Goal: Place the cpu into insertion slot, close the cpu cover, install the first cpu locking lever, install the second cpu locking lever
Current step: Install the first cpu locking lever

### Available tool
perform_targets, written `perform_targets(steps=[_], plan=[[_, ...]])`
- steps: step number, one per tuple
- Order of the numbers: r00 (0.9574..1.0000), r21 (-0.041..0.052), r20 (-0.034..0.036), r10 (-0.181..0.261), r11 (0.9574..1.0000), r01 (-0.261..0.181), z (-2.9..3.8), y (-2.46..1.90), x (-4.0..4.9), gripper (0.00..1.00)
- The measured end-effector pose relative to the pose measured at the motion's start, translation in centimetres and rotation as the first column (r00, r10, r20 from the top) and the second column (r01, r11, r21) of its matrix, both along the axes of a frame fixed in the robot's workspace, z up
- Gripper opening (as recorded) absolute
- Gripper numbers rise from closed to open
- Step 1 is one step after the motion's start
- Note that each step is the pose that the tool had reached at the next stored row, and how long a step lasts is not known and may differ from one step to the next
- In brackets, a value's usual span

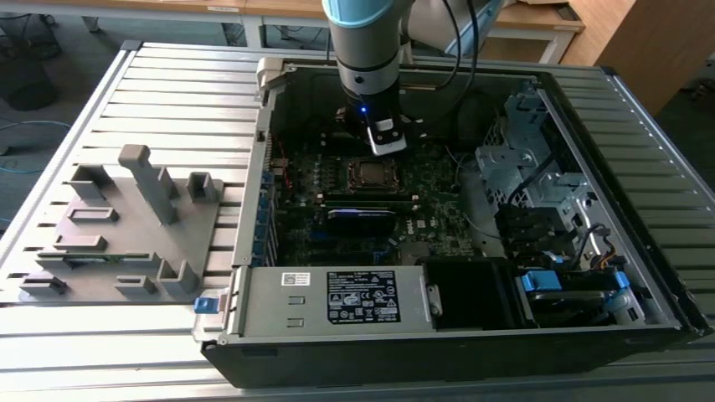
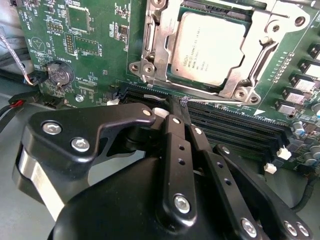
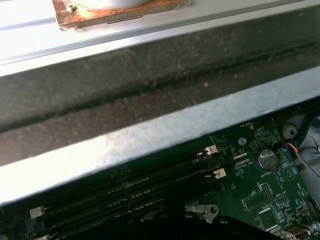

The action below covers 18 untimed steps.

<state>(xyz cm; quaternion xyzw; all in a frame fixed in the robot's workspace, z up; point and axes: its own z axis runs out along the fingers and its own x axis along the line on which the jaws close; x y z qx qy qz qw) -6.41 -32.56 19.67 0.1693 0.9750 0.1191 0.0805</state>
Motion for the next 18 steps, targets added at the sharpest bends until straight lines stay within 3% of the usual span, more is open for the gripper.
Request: perform_targets(steps=[18], plan=[[1.0000, -0.0040, 0.0062, 0.004, 1.0000, -0.004, -0.19, 0.00, -0.03, 0.10]])
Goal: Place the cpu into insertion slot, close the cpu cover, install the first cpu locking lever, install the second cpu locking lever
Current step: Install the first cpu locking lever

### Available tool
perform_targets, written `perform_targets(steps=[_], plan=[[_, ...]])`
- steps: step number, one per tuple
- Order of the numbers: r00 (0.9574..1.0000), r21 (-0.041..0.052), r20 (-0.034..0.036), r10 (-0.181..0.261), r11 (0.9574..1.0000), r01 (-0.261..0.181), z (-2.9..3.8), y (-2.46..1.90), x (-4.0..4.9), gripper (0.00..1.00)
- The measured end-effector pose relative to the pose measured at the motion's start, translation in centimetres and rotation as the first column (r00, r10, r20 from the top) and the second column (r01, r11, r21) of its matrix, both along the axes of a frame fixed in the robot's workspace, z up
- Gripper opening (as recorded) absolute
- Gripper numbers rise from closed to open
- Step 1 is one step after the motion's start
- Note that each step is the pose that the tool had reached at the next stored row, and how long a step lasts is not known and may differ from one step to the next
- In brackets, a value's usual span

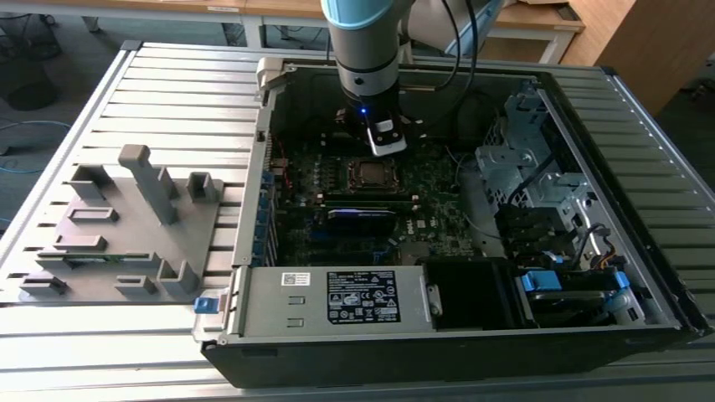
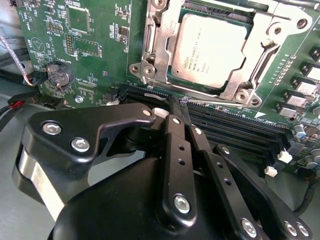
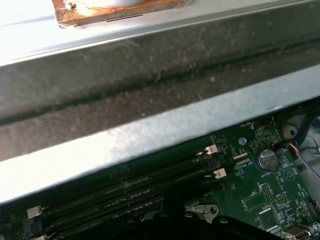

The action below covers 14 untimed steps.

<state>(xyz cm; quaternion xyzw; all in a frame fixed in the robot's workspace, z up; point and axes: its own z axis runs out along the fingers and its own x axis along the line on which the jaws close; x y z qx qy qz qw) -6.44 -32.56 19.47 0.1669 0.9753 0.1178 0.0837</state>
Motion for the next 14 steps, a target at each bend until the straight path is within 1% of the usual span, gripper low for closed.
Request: perform_targets(steps=[5, 11, 14], plan=[[1.0000, -0.0003, 0.0004, 0.000, 1.0000, 0.000, 0.01, 0.00, 0.00, 0.10], [1.0000, -0.0010, 0.0005, 0.000, 1.0000, 0.000, 0.01, 0.13, 0.00, 0.10], [1.0000, -0.0010, 0.0037, 0.000, 1.0000, 0.000, 0.00, 0.14, -0.04, 0.10]])
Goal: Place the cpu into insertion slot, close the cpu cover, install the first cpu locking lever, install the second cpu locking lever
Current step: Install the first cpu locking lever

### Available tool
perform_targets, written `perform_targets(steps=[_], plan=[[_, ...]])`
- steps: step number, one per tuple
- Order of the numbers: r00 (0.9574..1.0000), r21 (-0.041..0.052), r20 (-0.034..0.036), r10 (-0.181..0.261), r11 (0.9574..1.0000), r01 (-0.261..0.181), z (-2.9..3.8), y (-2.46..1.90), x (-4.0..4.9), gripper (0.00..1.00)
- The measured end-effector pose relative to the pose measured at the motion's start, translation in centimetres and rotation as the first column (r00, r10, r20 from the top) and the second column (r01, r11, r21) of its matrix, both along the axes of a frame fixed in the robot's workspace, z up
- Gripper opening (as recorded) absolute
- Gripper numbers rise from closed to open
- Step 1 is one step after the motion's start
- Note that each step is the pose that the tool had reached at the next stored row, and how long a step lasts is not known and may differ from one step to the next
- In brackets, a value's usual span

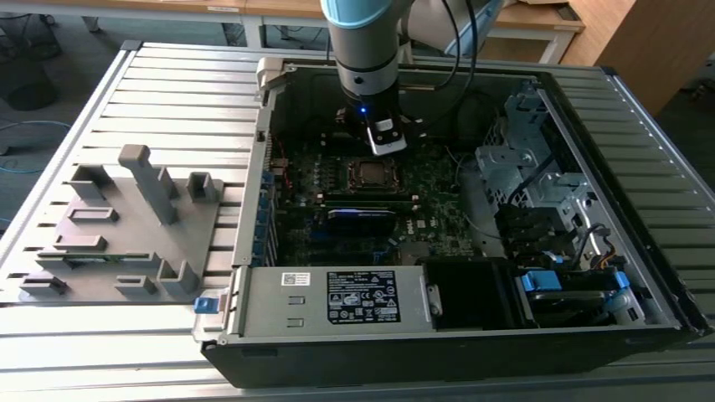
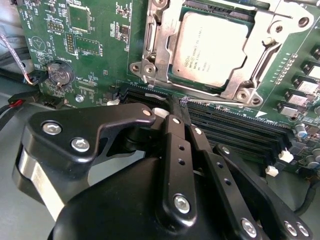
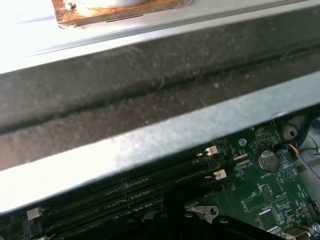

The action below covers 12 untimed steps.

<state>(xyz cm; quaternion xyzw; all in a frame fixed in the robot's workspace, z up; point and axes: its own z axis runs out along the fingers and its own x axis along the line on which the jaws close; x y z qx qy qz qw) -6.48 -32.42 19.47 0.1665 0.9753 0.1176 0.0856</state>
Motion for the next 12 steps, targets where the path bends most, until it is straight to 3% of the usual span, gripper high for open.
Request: perform_targets(steps=[5, 12], plan=[[1.0000, -0.0001, 0.0059, 0.000, 1.0000, 0.000, -0.06, 0.07, -0.12, 0.10], [1.0000, 0.0002, 0.0066, 0.000, 1.0000, 0.000, -0.07, 0.29, -0.12, 0.10]])
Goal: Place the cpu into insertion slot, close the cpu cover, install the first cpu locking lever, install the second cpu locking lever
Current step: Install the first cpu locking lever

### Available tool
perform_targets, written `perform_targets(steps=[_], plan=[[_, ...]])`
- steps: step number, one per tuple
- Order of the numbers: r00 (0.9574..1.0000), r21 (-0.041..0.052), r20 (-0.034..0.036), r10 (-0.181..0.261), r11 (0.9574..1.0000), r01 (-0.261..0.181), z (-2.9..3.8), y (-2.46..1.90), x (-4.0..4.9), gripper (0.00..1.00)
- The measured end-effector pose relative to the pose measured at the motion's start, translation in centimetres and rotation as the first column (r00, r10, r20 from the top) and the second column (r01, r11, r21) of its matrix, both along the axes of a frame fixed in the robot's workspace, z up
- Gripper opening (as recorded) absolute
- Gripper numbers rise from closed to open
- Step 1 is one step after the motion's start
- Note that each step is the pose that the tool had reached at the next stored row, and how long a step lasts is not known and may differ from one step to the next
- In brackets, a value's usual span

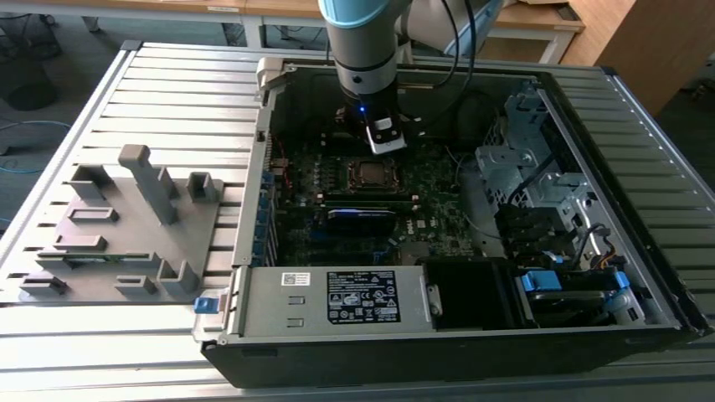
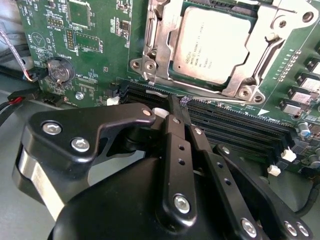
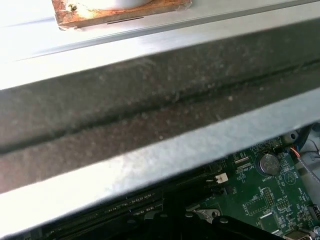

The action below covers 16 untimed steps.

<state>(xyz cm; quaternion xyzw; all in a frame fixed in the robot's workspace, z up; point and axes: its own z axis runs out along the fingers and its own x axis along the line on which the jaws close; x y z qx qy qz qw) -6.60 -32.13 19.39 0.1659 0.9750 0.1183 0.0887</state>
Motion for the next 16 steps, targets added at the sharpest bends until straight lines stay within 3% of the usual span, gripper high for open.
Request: perform_targets(steps=[16], plan=[[1.0000, -0.0025, 0.0000, 0.001, 1.0000, -0.001, -0.25, -0.03, 0.00, 0.10]])
